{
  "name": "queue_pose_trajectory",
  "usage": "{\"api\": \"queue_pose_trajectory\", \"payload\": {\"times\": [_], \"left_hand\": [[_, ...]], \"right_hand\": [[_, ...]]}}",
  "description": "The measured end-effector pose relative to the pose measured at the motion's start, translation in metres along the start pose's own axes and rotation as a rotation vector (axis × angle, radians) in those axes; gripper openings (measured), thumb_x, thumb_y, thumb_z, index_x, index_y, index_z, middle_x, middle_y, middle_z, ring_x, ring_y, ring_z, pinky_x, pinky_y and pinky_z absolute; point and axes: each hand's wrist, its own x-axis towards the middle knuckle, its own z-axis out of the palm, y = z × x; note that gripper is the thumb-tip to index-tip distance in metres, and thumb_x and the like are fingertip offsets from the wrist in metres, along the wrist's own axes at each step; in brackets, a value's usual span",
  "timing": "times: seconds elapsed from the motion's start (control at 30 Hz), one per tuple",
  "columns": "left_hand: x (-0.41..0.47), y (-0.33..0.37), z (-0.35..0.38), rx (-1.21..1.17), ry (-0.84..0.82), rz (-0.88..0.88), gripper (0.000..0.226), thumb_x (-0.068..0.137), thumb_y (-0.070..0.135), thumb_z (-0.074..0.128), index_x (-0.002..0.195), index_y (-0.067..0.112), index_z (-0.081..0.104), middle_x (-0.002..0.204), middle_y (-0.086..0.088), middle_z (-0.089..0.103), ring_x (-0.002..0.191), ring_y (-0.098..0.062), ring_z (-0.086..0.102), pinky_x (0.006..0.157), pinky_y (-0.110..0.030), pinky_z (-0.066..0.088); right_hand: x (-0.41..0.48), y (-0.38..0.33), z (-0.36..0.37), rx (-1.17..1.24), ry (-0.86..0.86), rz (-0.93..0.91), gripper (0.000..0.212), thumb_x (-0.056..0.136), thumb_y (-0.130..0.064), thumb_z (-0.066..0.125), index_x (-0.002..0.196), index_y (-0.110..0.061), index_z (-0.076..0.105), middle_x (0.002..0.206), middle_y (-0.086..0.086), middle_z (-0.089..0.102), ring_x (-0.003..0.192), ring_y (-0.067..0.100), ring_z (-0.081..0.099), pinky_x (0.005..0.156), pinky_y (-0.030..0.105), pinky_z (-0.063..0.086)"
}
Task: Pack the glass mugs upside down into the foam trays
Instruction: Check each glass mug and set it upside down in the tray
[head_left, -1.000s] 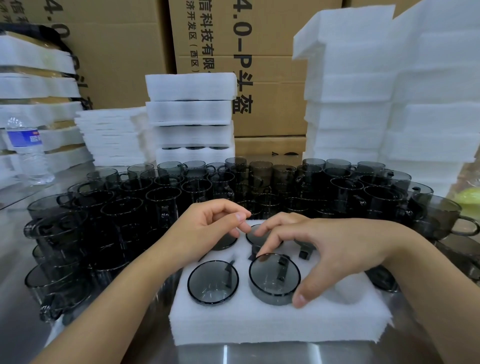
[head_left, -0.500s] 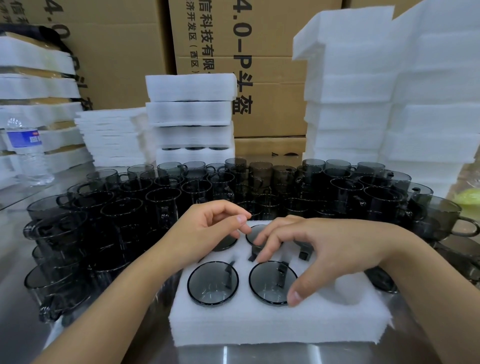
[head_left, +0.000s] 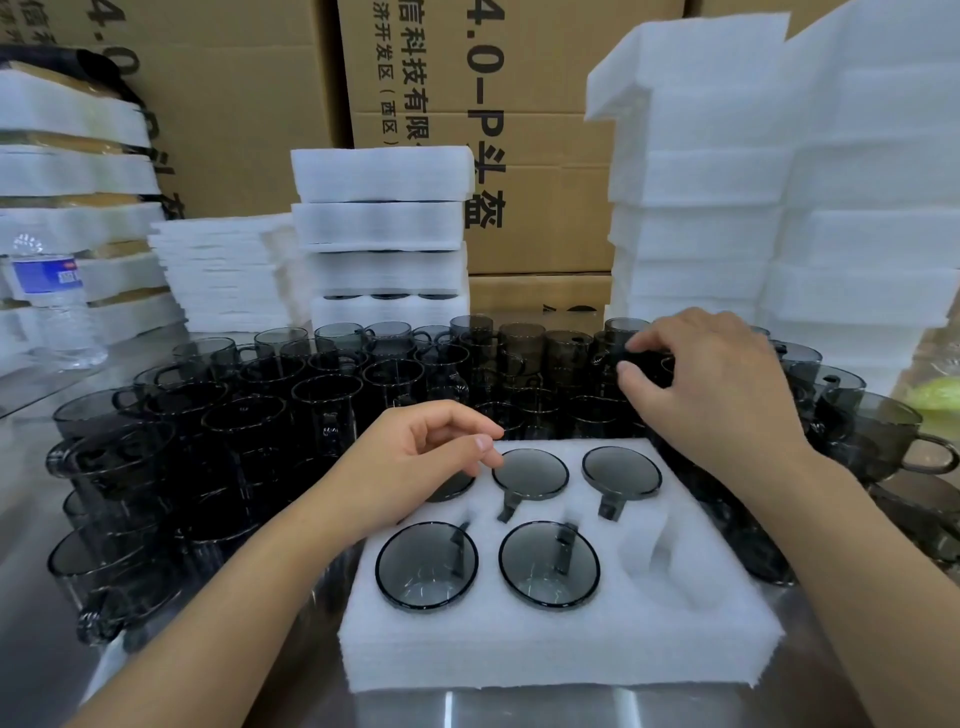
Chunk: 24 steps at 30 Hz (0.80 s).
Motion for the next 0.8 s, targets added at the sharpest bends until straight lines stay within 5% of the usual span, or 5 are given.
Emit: {"api": "queue_pose_trajectory", "payload": {"times": [0.1, 0.23, 0.8], "left_hand": [[0.000, -0.001, 0.000, -0.010, -0.001, 0.006, 0.013, 0.092, 0.019, 0.060, 0.092, 0.028, 0.070, 0.087, 0.007, 0.075, 0.077, -0.001, 0.067, 0.071, -0.009, 0.046], [0.000, -0.002, 0.000, -0.013, -0.008, 0.016, 0.012, 0.091, 0.022, 0.061, 0.091, 0.030, 0.070, 0.088, 0.006, 0.075, 0.079, -0.003, 0.067, 0.077, -0.012, 0.048], [-0.001, 0.000, 0.000, 0.032, -0.009, 0.008, 0.014, 0.091, 0.018, 0.060, 0.093, 0.028, 0.069, 0.088, 0.009, 0.075, 0.079, -0.001, 0.066, 0.079, -0.015, 0.050]], "right_hand": [[-0.001, 0.008, 0.011, -0.298, -0.079, 0.119, 0.040, 0.083, -0.037, 0.055, 0.117, -0.017, 0.057, 0.108, 0.006, 0.062, 0.103, 0.030, 0.048, 0.083, 0.040, 0.029], [-0.002, 0.013, 0.018, -0.472, -0.109, 0.148, 0.039, 0.082, -0.040, 0.051, 0.113, -0.018, 0.054, 0.102, 0.003, 0.063, 0.098, 0.028, 0.049, 0.084, 0.038, 0.027], [0.002, 0.028, 0.034, -0.472, -0.210, 0.128, 0.057, 0.083, -0.010, 0.052, 0.137, -0.022, 0.037, 0.102, 0.000, 0.063, 0.111, 0.030, 0.048, 0.112, 0.054, 0.011]]}}
